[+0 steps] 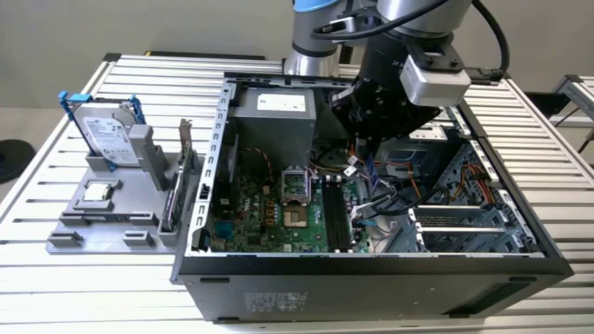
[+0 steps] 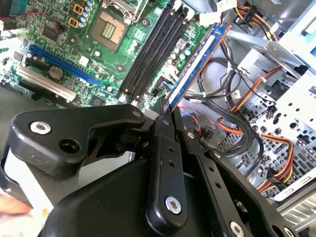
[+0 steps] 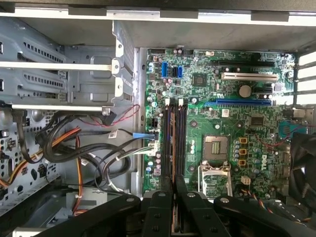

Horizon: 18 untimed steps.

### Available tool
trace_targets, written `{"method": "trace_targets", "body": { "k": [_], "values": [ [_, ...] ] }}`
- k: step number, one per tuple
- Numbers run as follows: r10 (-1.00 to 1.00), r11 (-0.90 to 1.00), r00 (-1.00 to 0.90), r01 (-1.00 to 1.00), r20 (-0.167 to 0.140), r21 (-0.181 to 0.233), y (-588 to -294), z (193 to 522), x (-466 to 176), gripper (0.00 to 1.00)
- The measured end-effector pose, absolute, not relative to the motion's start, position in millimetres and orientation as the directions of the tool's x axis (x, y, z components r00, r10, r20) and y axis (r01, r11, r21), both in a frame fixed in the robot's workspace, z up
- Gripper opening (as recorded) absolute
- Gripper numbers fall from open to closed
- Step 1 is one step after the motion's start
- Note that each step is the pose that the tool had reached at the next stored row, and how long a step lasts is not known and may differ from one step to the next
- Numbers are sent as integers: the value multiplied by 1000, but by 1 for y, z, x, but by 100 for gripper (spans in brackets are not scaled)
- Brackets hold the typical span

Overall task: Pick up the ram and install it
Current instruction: 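Insert the ram into the slot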

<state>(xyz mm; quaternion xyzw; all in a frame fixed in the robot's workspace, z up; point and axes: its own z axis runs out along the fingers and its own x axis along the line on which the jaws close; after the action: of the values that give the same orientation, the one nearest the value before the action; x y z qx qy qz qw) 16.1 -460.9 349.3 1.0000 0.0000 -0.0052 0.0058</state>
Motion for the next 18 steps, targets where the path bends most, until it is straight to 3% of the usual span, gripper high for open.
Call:
{"method": "trace_targets", "body": {
  "k": [18],
  "values": [
    [0,-1000,1000,0,-10,12,-457,337,16,0]
  ]
}}
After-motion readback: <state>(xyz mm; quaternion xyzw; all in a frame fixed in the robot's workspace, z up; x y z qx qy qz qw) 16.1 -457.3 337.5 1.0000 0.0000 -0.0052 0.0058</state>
